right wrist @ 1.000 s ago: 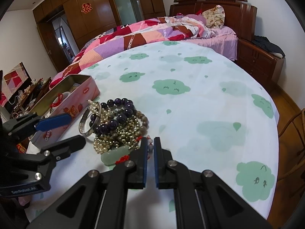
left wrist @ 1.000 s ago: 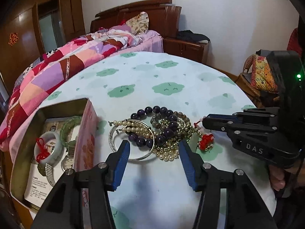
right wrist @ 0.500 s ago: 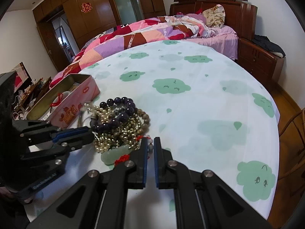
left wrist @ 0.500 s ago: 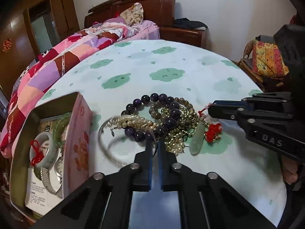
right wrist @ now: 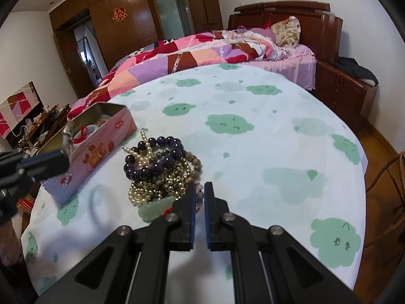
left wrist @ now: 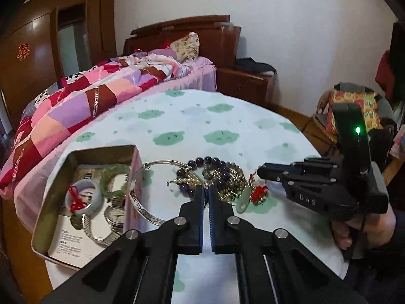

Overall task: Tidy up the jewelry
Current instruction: 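Grasp the thin silver bangle with the left gripper and lift it, then carry the silver bangle with the left gripper while the right gripper carries the pendant over the tin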

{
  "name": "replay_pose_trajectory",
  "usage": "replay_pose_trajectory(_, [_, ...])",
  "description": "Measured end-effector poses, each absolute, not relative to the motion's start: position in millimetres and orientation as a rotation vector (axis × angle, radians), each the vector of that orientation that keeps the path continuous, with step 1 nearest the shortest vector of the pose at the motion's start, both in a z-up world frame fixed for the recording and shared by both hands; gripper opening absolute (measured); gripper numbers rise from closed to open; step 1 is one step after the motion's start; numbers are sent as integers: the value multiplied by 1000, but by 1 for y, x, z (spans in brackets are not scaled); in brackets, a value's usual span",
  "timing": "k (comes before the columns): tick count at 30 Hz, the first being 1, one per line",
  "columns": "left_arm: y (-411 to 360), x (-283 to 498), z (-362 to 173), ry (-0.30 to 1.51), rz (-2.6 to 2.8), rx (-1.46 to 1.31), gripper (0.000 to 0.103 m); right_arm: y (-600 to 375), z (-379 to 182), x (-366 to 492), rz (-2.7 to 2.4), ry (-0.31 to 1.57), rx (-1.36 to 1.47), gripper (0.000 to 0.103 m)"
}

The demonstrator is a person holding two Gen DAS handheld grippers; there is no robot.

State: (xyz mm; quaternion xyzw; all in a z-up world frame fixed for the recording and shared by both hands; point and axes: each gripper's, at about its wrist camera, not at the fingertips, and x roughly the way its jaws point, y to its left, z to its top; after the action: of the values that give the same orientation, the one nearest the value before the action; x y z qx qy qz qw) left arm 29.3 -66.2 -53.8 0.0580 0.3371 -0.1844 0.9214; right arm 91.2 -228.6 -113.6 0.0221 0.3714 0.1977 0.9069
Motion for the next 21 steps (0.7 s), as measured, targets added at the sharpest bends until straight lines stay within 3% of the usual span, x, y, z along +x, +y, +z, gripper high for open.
replay_pose_trajectory(21, [-28, 21, -17, 599, -311, 49, 2, -214, -42, 65, 493, 628, 62, 8])
